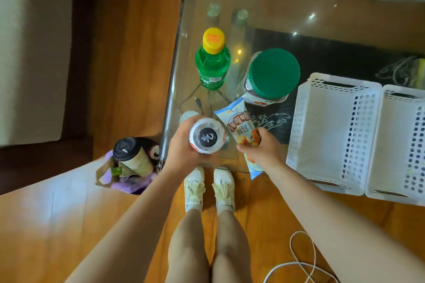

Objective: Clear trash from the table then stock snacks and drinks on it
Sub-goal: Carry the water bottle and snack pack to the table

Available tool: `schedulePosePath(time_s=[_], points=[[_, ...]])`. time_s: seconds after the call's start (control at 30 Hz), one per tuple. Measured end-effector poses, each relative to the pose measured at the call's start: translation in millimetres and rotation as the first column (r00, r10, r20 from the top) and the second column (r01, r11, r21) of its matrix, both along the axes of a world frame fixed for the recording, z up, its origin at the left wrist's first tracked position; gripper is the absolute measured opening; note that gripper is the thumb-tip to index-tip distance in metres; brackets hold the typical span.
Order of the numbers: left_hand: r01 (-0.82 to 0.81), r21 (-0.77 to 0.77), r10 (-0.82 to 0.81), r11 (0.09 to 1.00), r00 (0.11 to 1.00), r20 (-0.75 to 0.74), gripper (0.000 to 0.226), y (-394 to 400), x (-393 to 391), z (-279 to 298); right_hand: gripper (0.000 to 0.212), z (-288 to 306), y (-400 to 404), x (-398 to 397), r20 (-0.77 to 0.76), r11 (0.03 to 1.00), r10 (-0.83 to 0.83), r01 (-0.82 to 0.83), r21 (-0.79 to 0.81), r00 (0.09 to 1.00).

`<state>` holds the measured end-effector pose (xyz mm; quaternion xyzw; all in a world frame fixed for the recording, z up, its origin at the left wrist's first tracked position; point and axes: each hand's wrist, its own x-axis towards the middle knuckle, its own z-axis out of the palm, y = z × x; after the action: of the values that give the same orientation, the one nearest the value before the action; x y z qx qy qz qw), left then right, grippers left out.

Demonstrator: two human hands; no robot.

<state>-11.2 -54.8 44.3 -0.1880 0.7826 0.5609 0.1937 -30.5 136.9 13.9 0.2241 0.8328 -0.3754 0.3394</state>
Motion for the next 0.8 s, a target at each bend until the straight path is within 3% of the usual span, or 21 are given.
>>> schedulePosePath(time_s=[0.37,0.47,0.53,0.6,0.7,0.8], points=[[0.032,0.059,-0.031,0.998,0.999,-0.020,0.064,-1.5,-2.2,-10.9,0.044,-21.9,-11.7,-19.6,0.041,0.986,0.110,-0.114,0.122,0.993],[0.045,0.073,-0.051,0.996,0.995,0.087,0.087,-3.0,-3.4,-10.8,0.047,-19.3,-11.9,-18.9,-0.002,0.988,0.092,-0.091,0.128,0.996],[-0.012,0.071,-0.001,0.997,0.984,0.176,0.114,-5.2,2.6,-8.2,0.055,-13.0,-9.2,-16.9,-0.013,0.987,0.094,-0.092,0.131,0.995],[-0.061,0.065,0.044,0.996,0.971,0.237,0.127,-7.9,13.4,-1.2,0.063,-2.5,-4.2,-13.3,-0.002,0.986,0.099,-0.098,0.135,0.995],[-0.133,0.090,0.102,0.987,0.952,0.290,0.115,-11.6,29.2,16.9,0.065,20.1,4.7,-6.6,0.030,0.989,0.080,-0.083,0.123,0.996],[-0.243,0.099,0.174,0.965,0.875,0.452,0.083,-16.4,47.6,44.6,0.061,53.1,12.8,3.8,0.088,0.994,0.053,-0.061,0.096,0.995]])
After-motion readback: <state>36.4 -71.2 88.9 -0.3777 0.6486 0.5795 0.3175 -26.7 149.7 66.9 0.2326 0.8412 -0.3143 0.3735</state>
